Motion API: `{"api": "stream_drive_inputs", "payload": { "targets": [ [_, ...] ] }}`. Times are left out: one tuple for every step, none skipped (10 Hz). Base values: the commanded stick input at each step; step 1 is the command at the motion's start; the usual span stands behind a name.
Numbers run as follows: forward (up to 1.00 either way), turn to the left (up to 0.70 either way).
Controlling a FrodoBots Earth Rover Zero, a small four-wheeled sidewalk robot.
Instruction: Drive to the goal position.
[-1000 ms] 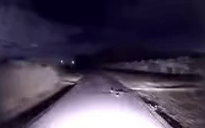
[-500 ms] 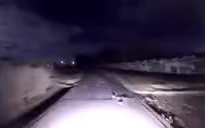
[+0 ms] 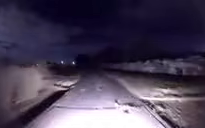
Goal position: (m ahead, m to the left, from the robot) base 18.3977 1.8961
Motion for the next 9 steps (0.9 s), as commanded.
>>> {"api": "stream_drive_inputs", "payload": {
  "targets": [
    [0.85, 0.00],
    [0.85, 0.00],
    [0.85, 0.00],
    [0.85, 0.00],
    [0.85, 0.00],
    [0.85, 0.00],
    [0.85, 0.00],
    [0.85, 0.00],
    [0.85, 0.00]
  ]
}}
